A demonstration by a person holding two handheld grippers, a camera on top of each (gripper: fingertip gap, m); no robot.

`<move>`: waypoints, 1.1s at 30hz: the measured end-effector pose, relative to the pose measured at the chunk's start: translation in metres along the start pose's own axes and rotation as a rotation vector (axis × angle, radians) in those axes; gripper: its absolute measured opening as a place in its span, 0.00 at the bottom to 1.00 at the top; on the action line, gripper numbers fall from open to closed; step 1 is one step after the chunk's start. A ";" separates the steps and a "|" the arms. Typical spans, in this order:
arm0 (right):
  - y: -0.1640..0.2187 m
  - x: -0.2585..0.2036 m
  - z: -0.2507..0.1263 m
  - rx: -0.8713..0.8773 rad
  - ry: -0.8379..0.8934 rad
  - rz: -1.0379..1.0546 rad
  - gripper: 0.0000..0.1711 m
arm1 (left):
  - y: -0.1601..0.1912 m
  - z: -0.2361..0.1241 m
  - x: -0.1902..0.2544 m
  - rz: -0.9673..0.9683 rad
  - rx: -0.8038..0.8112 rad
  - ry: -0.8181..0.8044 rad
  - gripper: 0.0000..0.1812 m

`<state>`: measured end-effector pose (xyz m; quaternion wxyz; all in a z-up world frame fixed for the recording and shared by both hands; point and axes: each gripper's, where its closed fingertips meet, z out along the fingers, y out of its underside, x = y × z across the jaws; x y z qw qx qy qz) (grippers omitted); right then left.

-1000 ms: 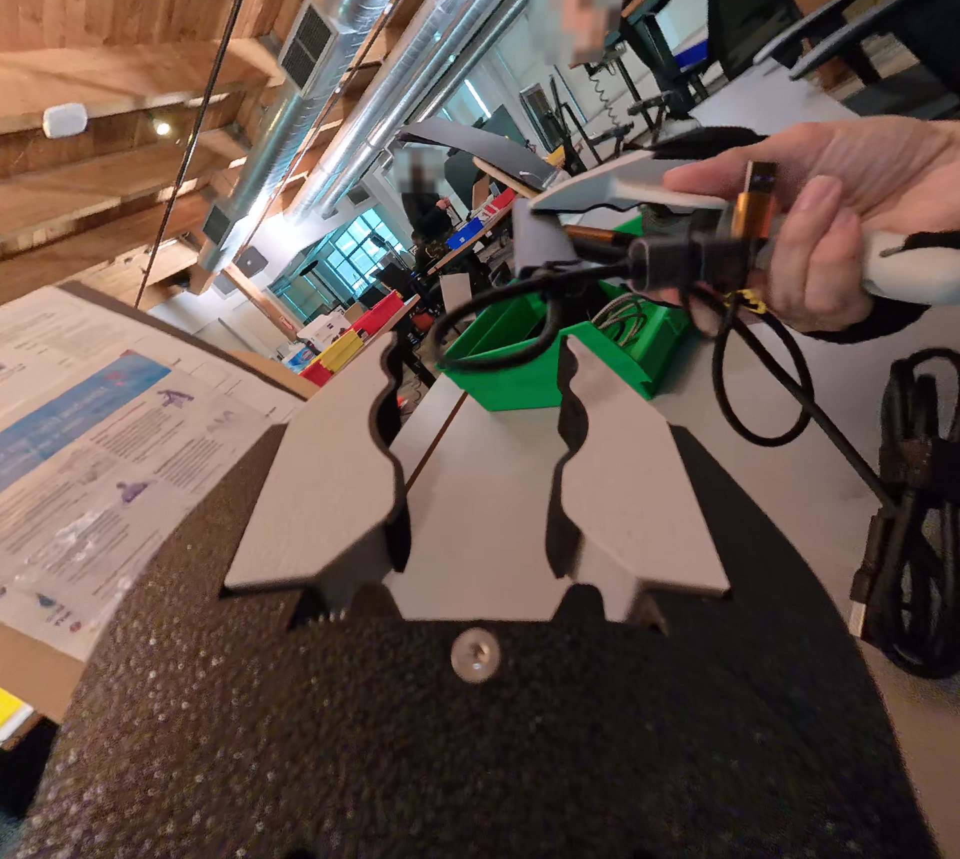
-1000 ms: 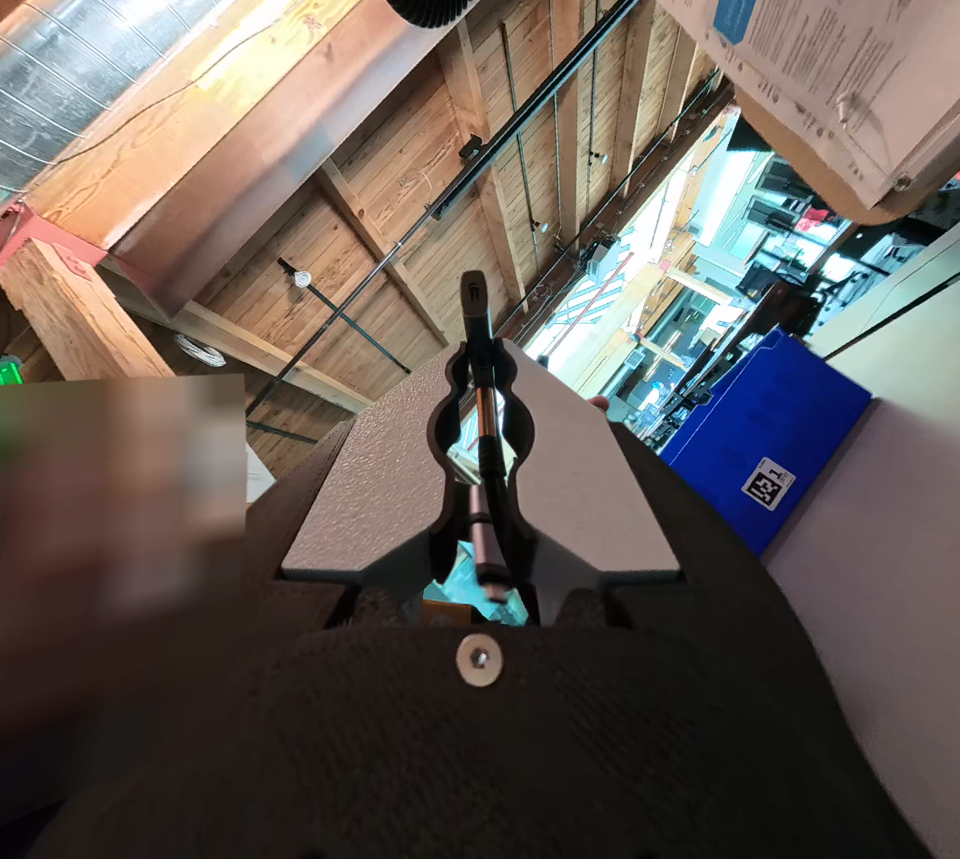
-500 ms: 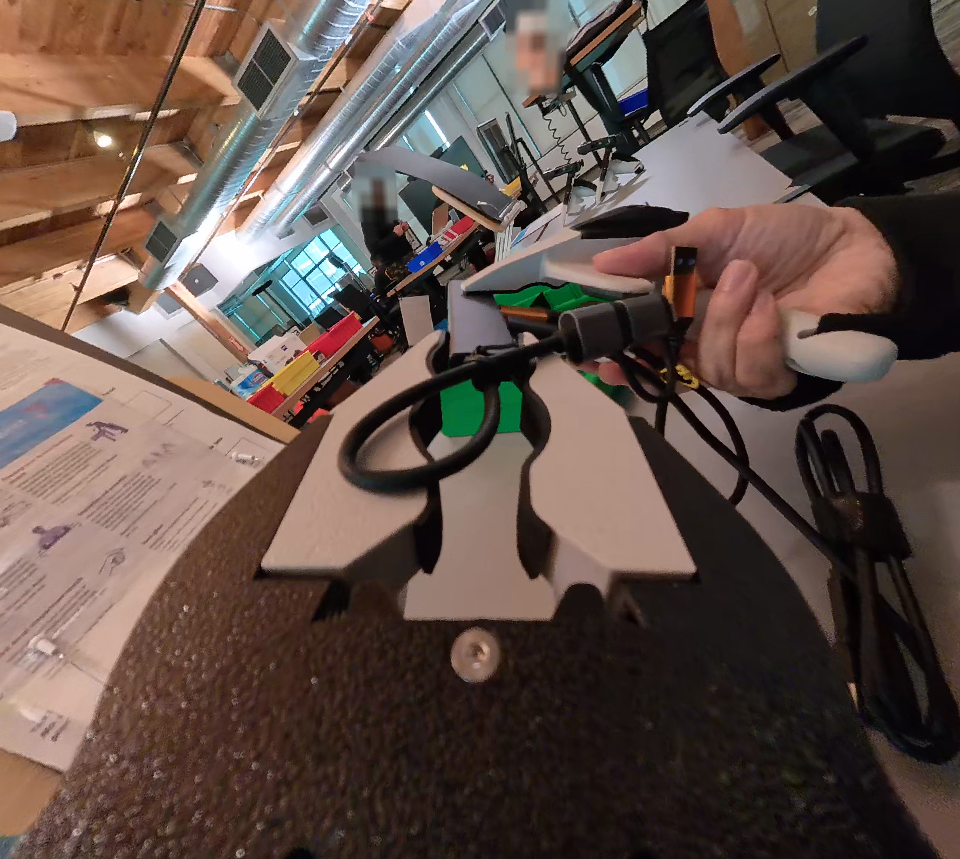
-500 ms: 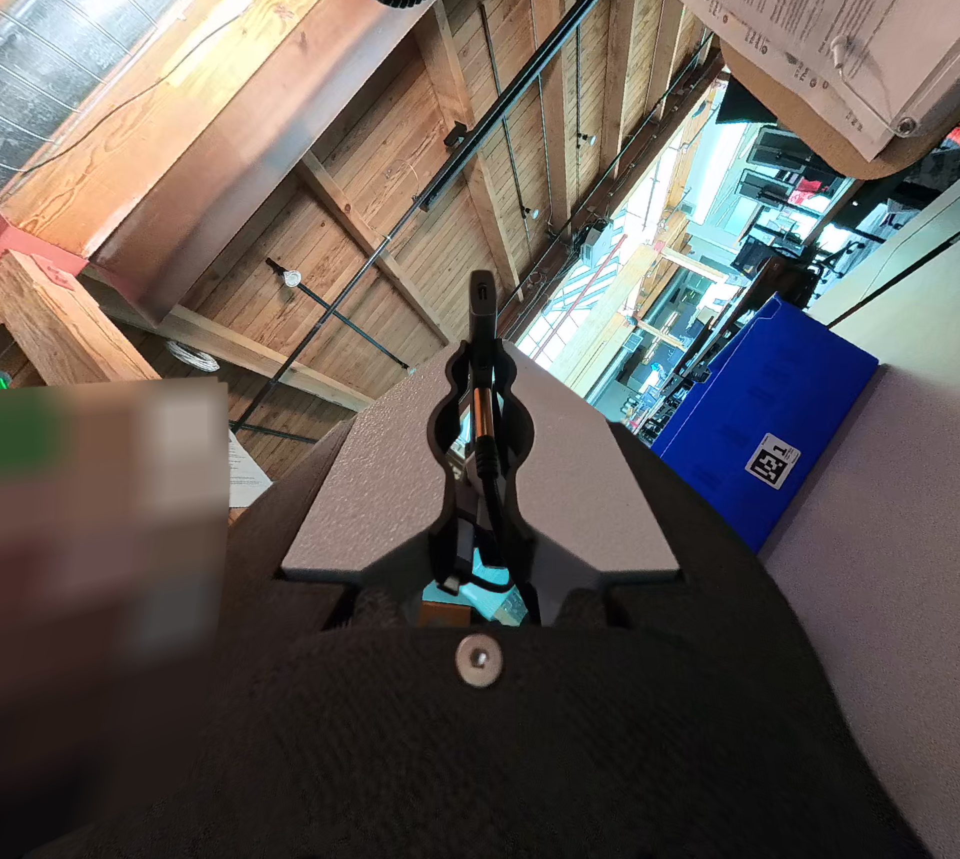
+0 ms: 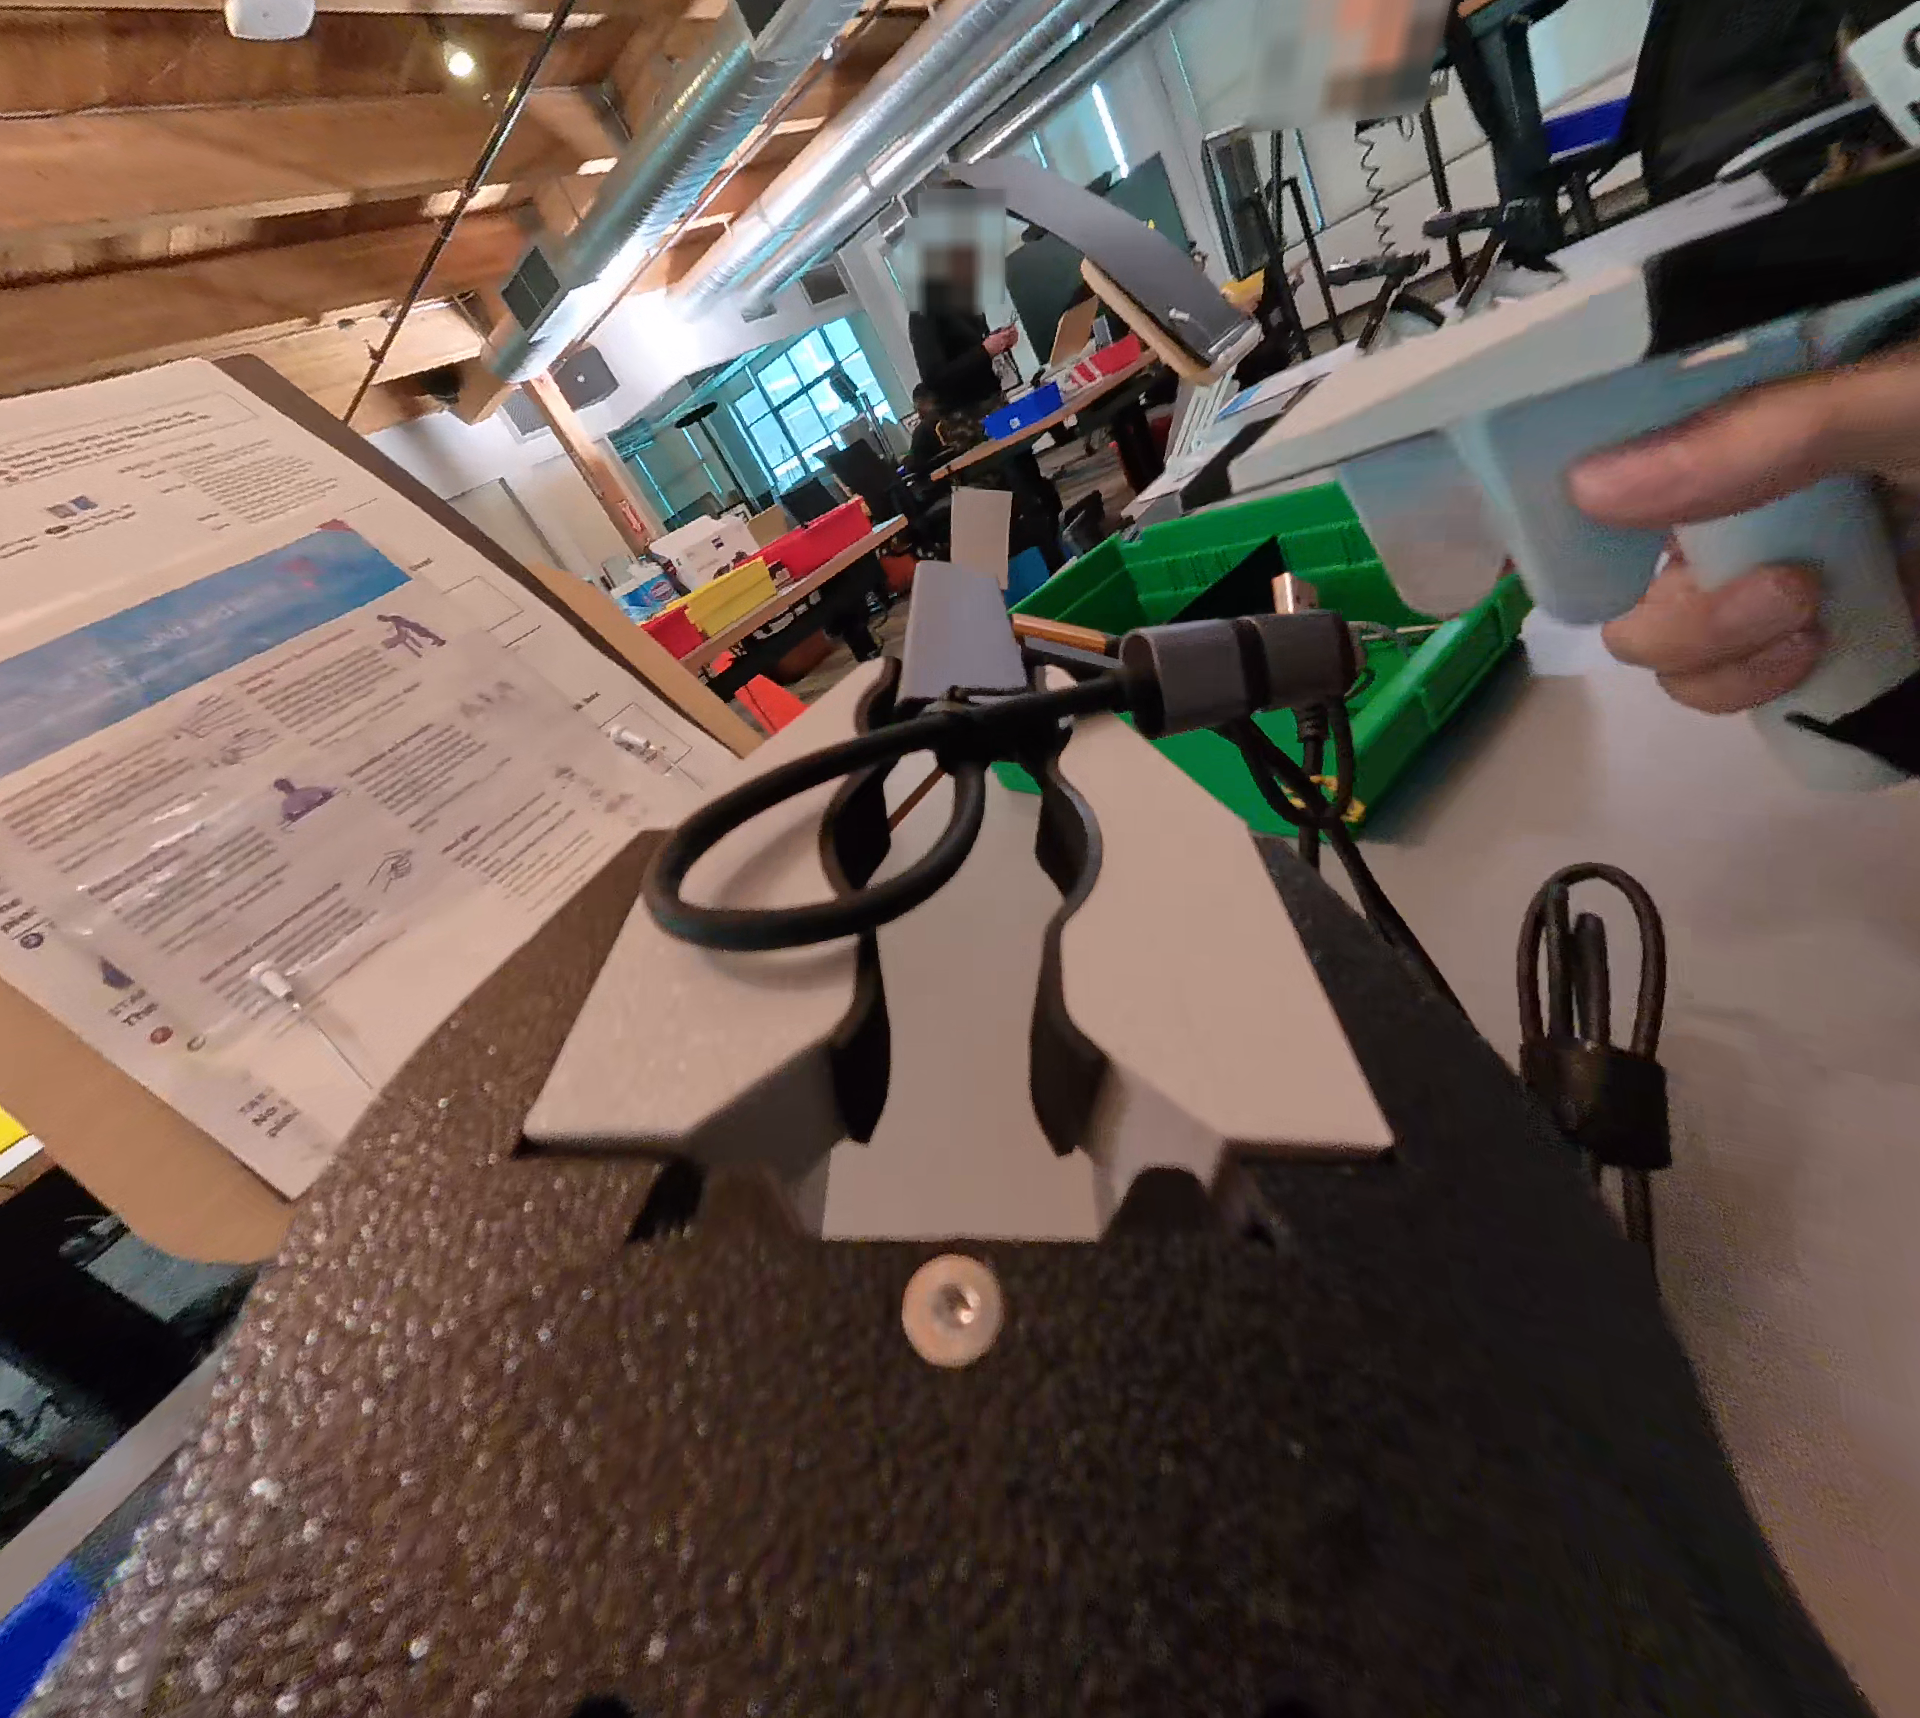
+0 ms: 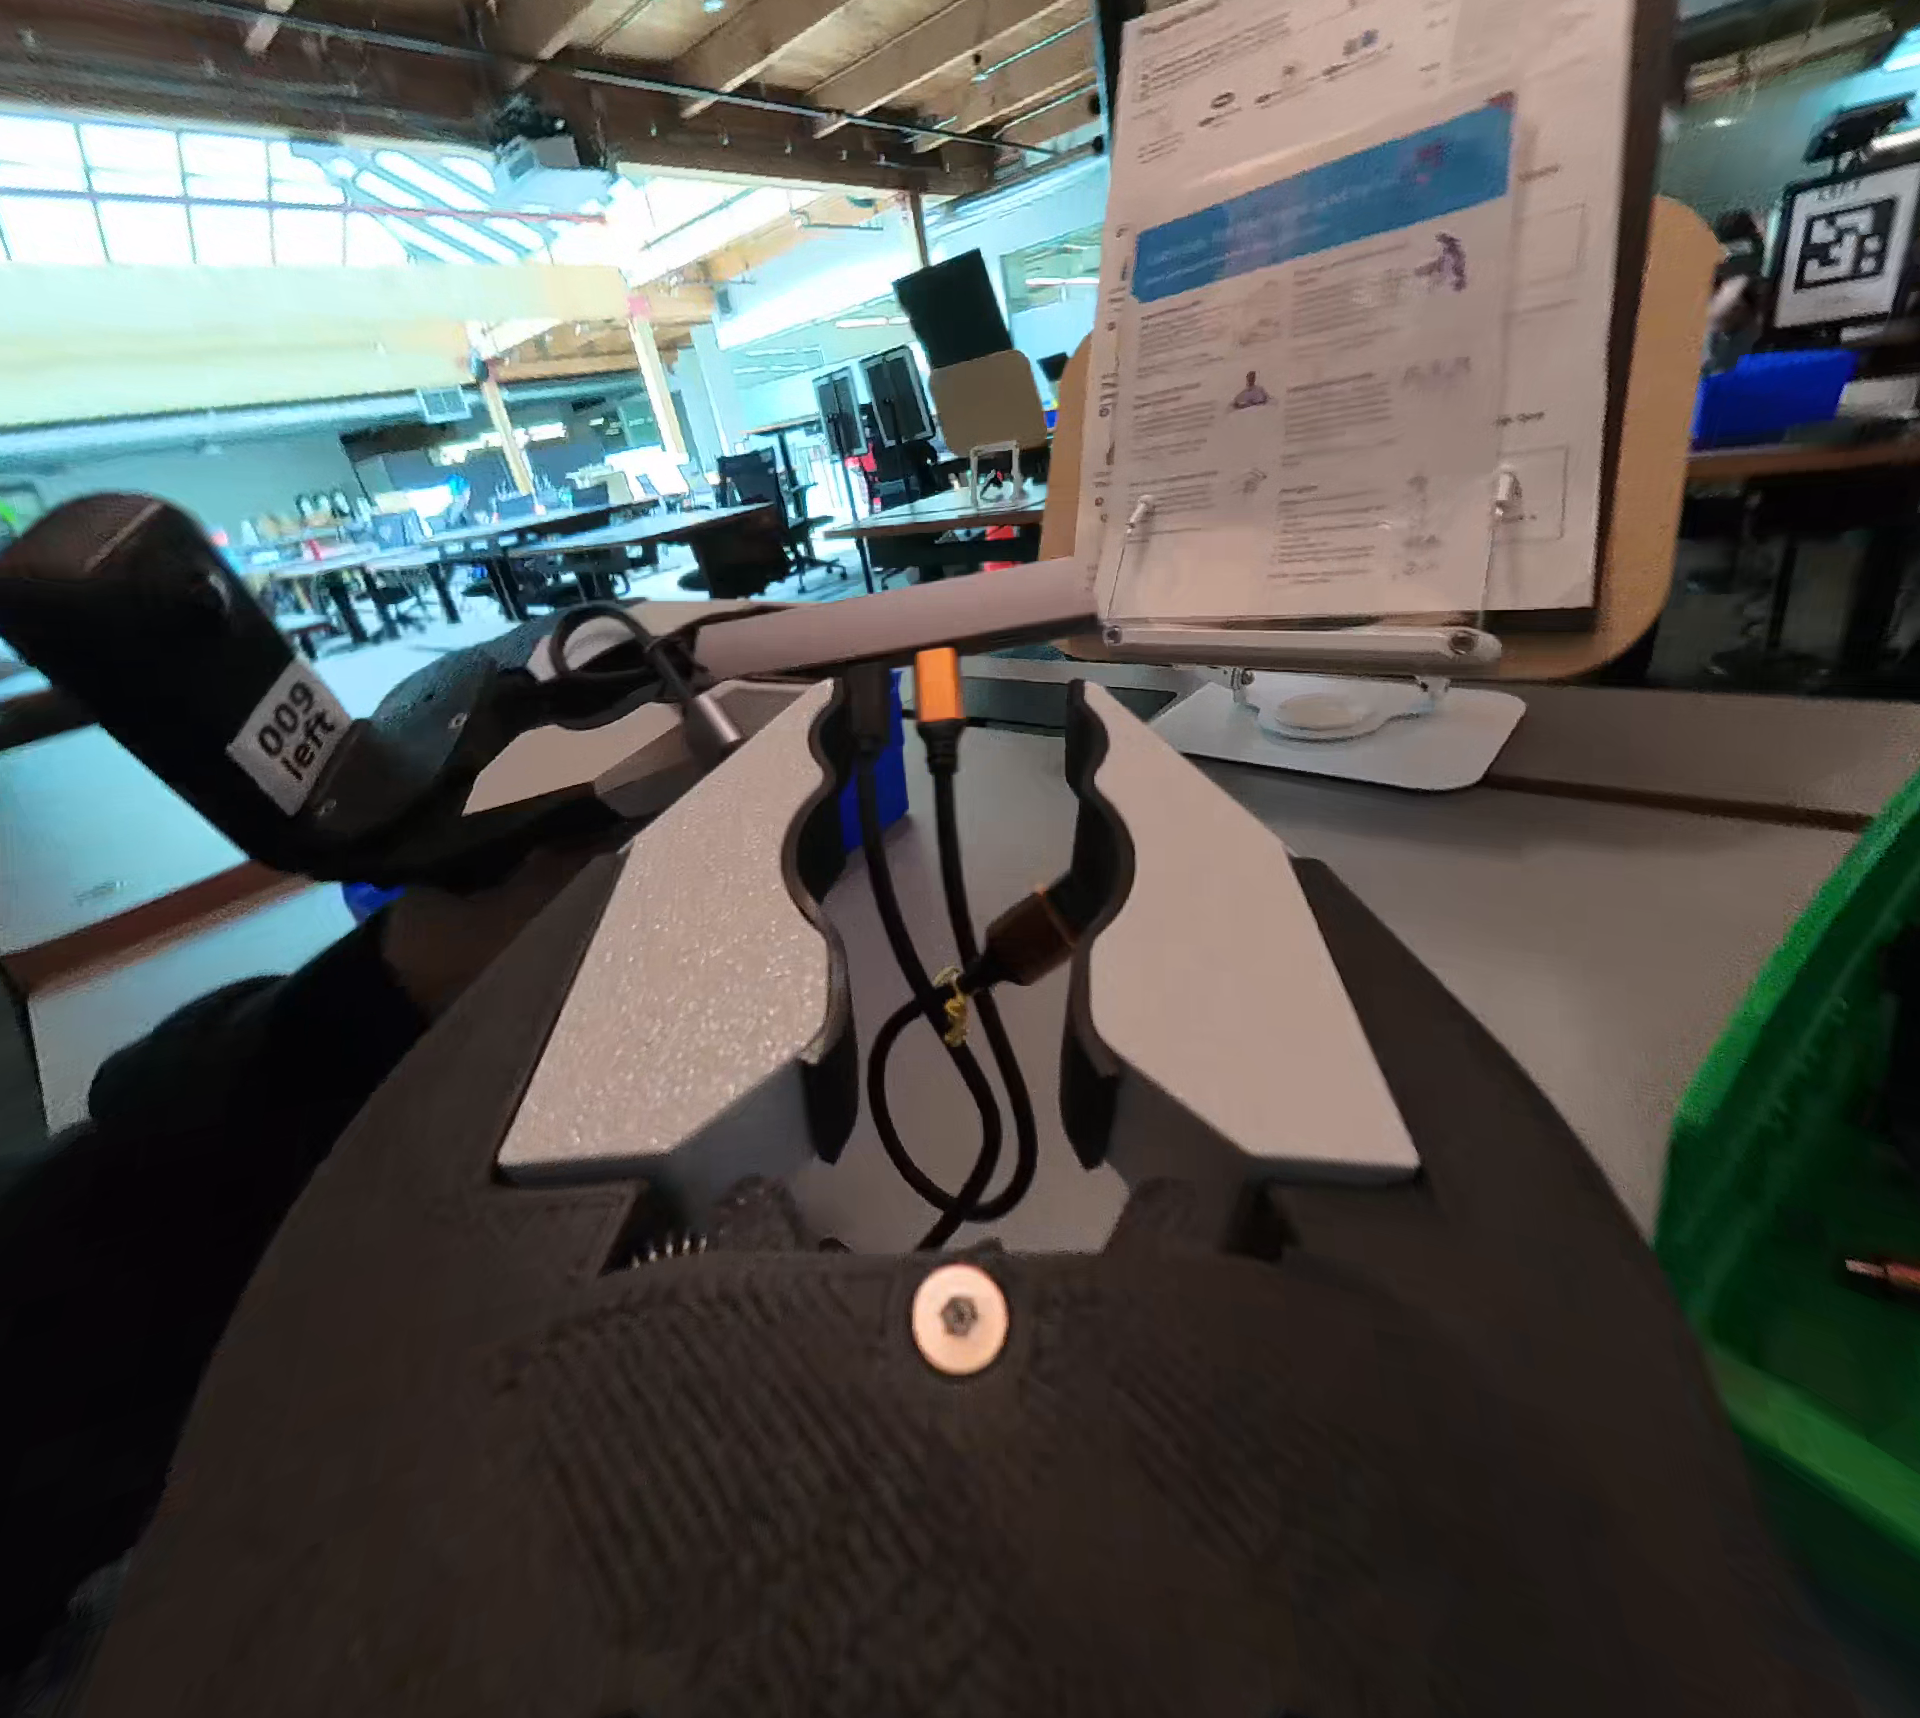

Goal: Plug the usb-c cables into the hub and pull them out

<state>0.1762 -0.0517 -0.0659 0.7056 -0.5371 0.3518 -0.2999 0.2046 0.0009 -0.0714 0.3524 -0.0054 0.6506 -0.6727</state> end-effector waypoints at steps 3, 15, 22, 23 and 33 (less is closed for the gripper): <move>0.010 -0.007 0.007 -0.037 -0.014 -0.046 0.21 | -0.003 0.000 0.006 -0.014 0.032 0.033 0.12; 0.024 -0.005 0.017 -0.035 0.006 -0.160 0.07 | -0.006 0.002 0.013 -0.073 0.053 0.073 0.12; 0.027 -0.004 0.024 -0.054 0.040 -0.211 0.06 | 0.002 0.002 0.003 -0.011 -0.007 0.008 0.12; 0.027 -0.003 0.024 -0.065 0.048 -0.237 0.06 | 0.001 0.002 0.002 0.022 -0.019 -0.013 0.12; 0.026 0.001 0.014 -0.153 0.034 -0.213 0.07 | -0.002 0.007 0.008 0.027 -0.062 -0.045 0.12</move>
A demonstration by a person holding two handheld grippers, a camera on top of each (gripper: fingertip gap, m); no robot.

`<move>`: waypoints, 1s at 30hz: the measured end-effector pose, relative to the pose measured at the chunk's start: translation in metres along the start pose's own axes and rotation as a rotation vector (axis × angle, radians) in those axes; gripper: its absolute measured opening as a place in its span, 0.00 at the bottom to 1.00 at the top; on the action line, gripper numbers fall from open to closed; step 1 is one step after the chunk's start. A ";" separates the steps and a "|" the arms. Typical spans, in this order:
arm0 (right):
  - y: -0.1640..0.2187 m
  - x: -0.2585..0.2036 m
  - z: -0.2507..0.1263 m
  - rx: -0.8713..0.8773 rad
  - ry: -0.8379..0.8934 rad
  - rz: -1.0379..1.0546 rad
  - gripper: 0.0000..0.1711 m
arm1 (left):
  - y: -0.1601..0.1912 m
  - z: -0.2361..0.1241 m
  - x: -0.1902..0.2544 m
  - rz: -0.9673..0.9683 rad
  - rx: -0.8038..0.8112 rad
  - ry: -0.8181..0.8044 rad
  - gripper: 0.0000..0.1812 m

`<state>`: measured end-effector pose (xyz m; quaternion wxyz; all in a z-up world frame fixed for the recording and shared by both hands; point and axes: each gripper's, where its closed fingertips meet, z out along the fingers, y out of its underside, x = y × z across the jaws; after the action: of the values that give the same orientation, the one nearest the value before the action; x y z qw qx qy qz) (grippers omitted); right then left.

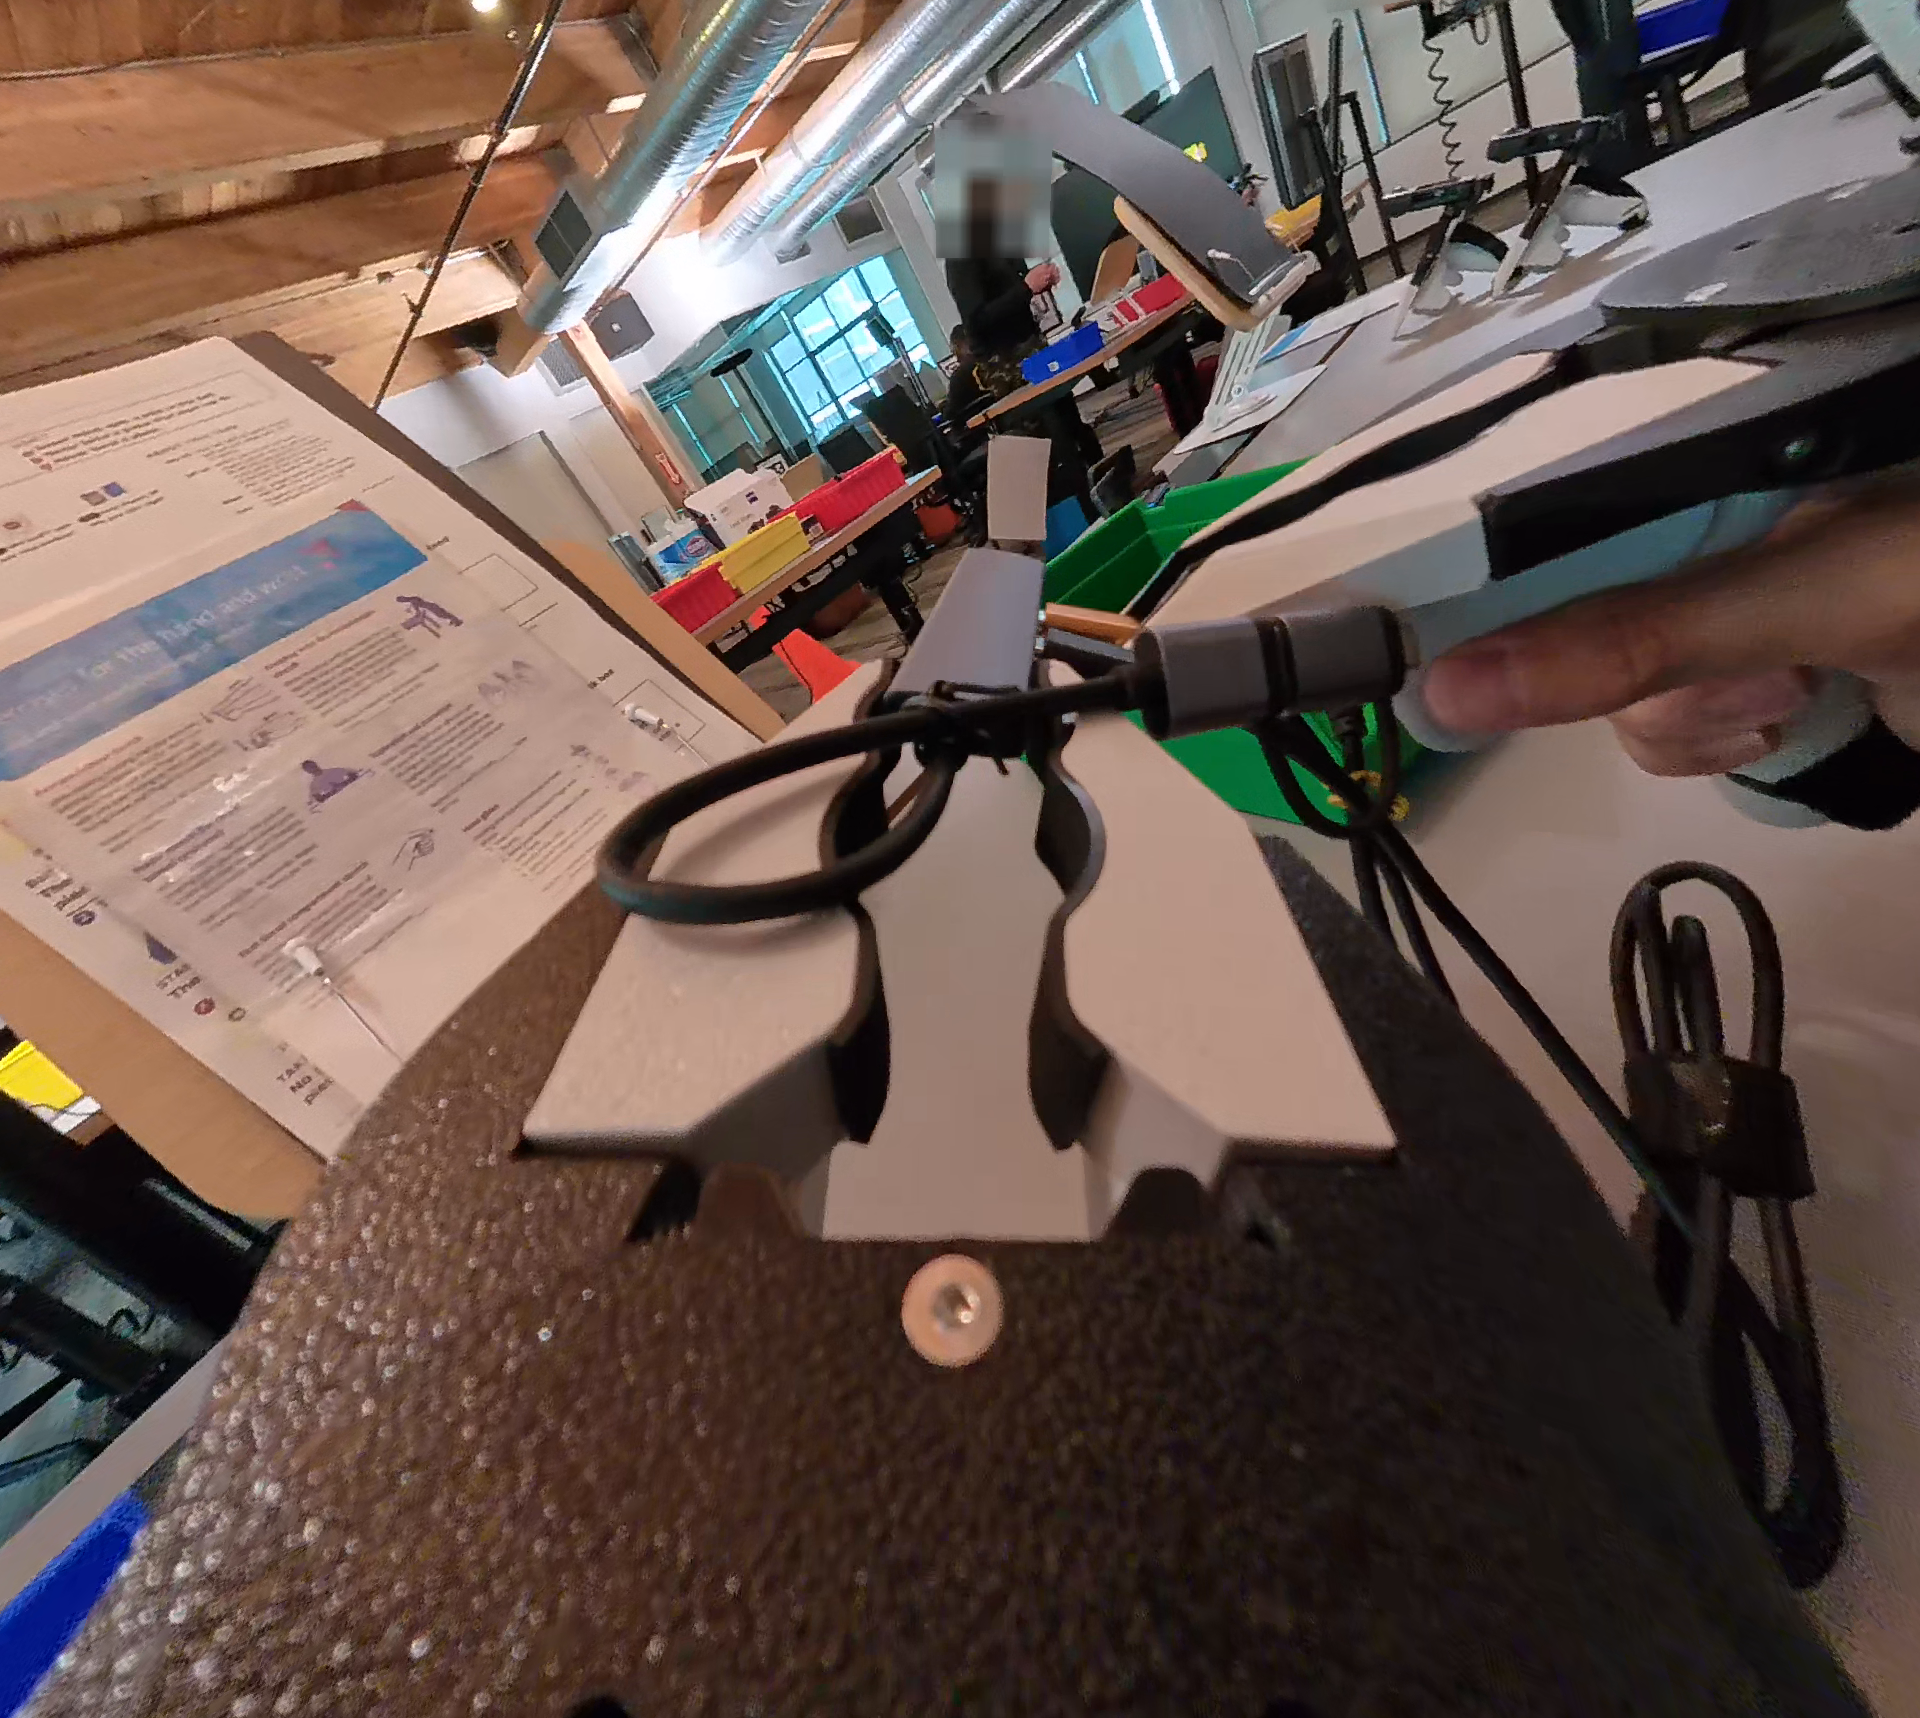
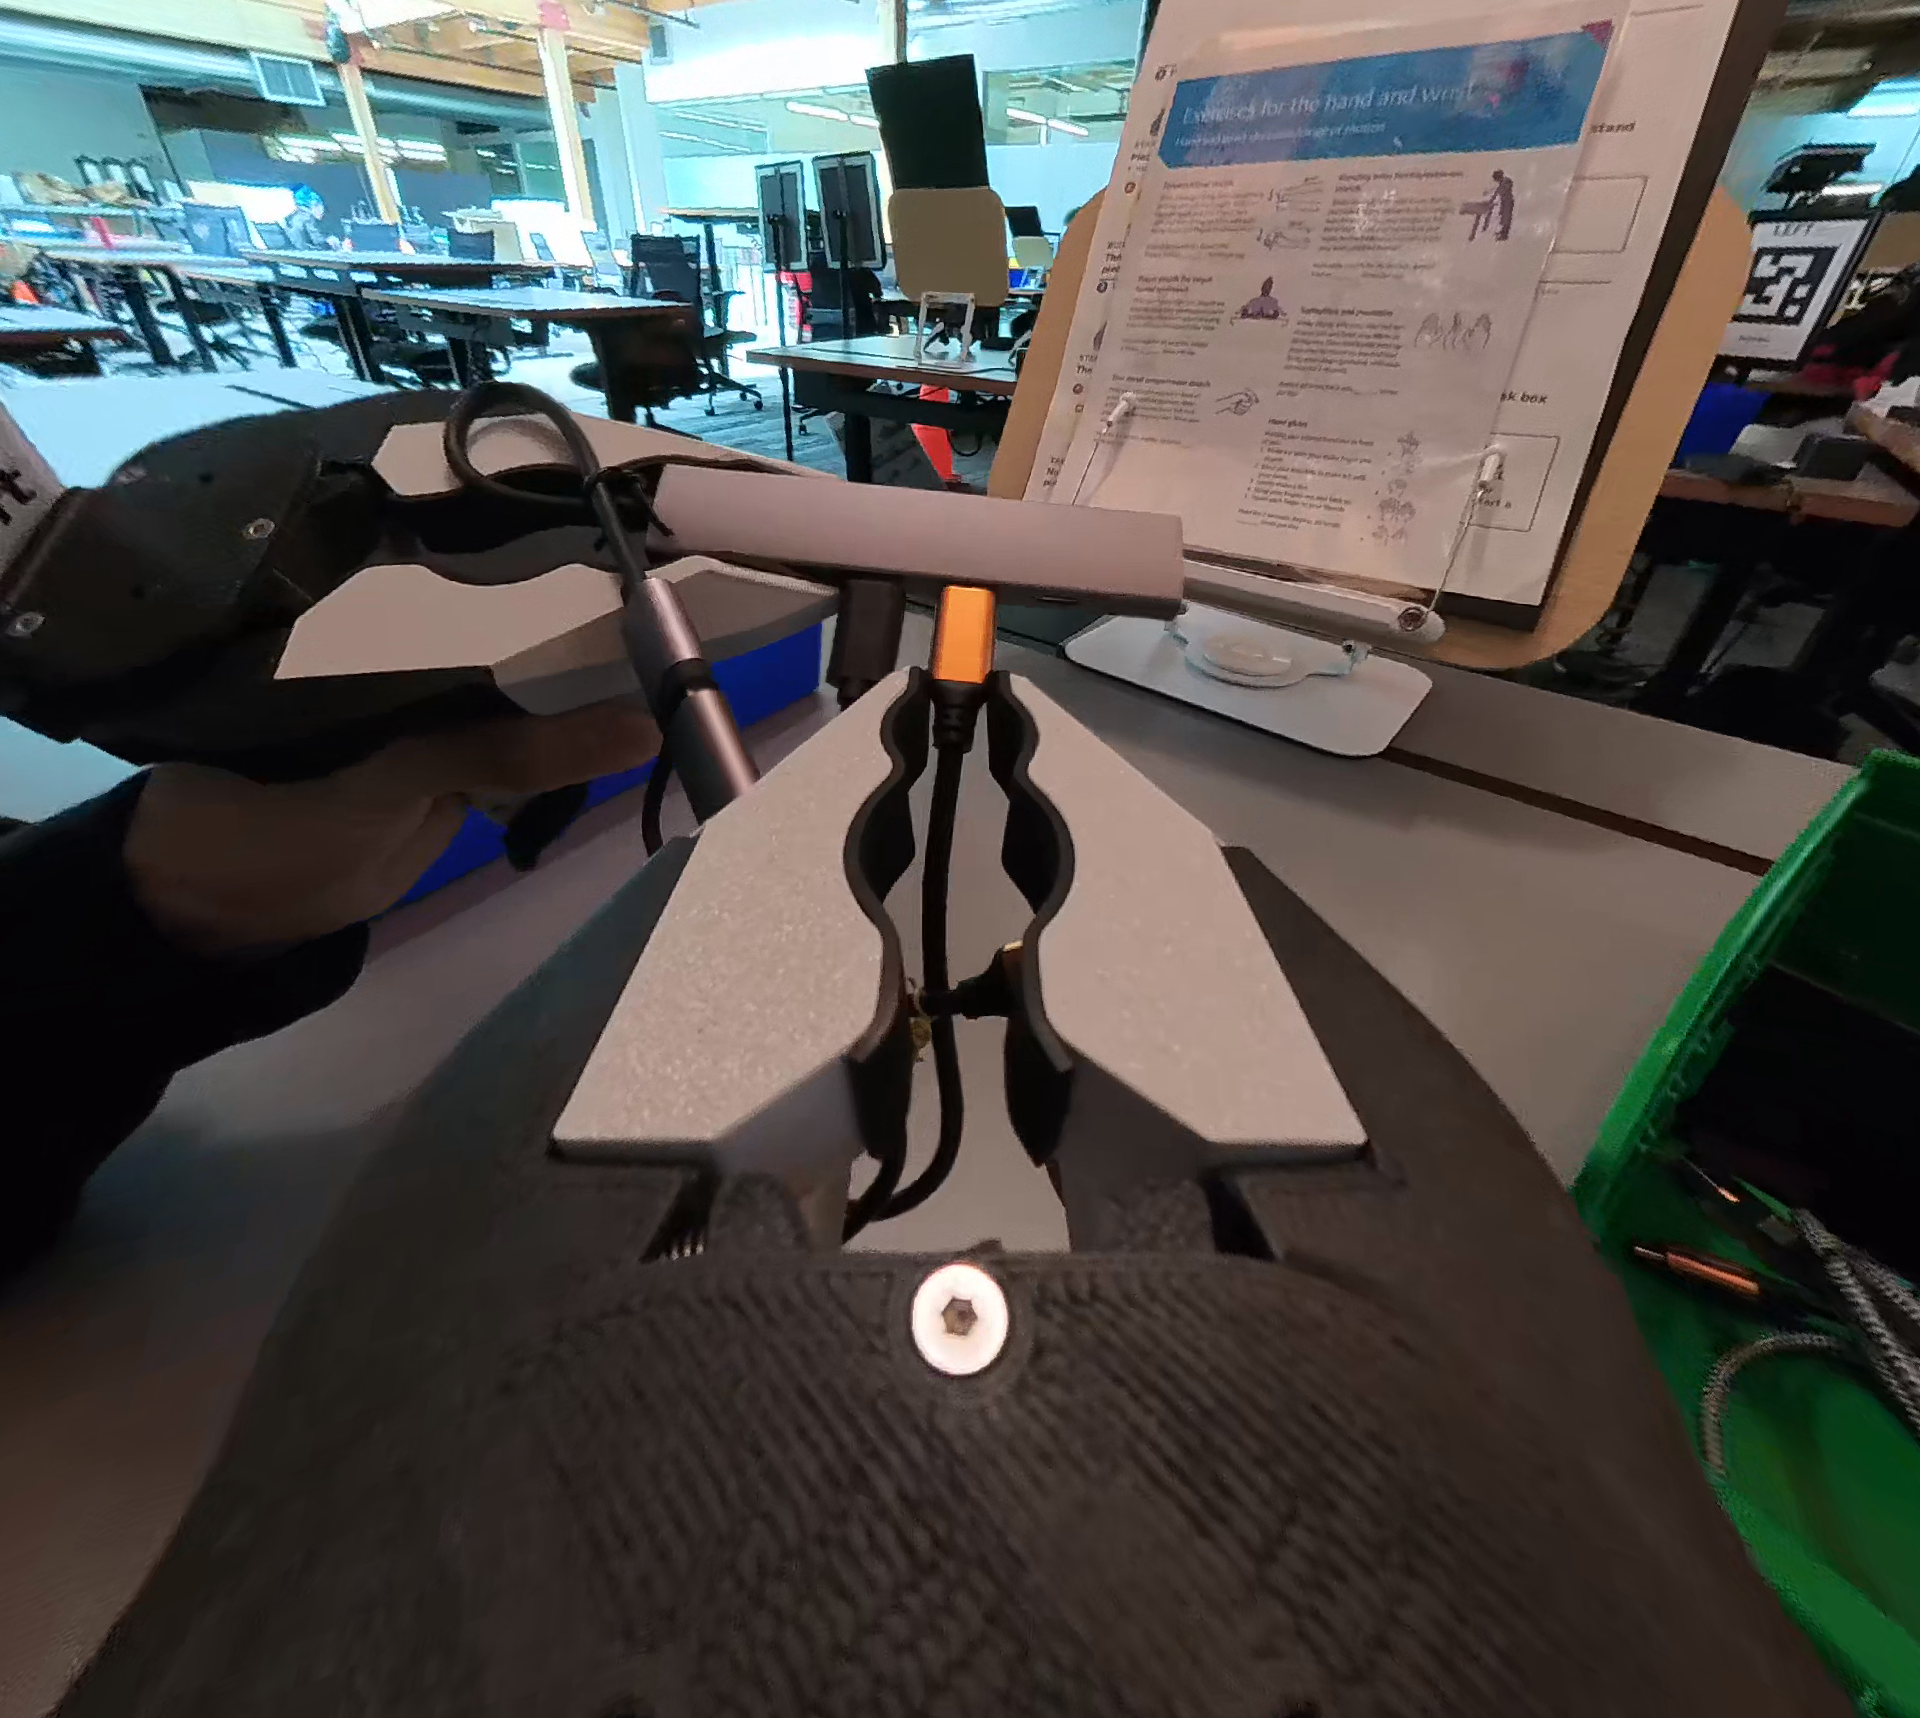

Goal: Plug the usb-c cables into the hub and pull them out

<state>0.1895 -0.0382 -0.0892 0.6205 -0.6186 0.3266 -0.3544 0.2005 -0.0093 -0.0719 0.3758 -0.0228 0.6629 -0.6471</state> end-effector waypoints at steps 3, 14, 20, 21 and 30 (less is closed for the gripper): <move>-0.002 -0.001 0.001 0.002 0.010 -0.020 0.07 | 0.000 -0.001 -0.002 -0.017 0.002 -0.008 0.12; 0.006 0.033 -0.030 -0.032 0.136 0.014 0.07 | 0.023 -0.046 -0.111 -0.425 0.044 -0.331 0.12; -0.059 0.023 -0.061 0.124 0.068 -0.053 0.06 | 0.017 -0.048 -0.106 -0.382 0.074 -0.275 0.12; -0.068 0.024 -0.066 0.127 0.063 -0.080 0.06 | 0.017 -0.045 -0.102 -0.382 0.073 -0.254 0.12; -0.057 0.186 -0.095 -0.204 0.624 -0.272 0.06 | 0.015 -0.040 -0.093 -0.419 0.085 -0.176 0.12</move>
<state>0.2071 -0.2456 -0.0281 0.3732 -0.5773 0.4488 -0.5710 0.2532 0.0752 -0.0465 0.2902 -0.2006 0.5803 -0.7340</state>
